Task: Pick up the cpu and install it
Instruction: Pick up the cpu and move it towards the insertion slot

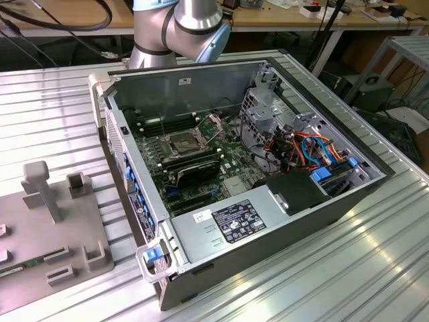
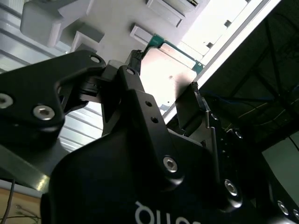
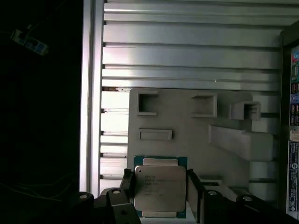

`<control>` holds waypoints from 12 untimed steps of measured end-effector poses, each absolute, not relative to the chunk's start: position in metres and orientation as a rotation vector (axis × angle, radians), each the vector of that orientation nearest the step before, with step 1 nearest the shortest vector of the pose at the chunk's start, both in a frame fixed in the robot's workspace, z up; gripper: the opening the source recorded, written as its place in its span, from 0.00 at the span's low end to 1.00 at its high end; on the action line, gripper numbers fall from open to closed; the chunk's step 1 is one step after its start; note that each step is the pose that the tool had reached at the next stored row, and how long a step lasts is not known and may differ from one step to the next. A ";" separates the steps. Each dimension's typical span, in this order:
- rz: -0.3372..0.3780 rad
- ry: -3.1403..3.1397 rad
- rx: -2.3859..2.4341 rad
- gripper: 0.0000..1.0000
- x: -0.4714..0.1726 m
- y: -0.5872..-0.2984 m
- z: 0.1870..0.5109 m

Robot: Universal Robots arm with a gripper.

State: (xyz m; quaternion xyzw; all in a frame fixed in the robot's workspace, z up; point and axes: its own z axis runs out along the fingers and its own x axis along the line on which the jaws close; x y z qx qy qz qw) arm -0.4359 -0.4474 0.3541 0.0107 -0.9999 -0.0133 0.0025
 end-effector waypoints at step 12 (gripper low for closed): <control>-0.041 -3.136 0.034 0.55 -0.436 -0.447 0.372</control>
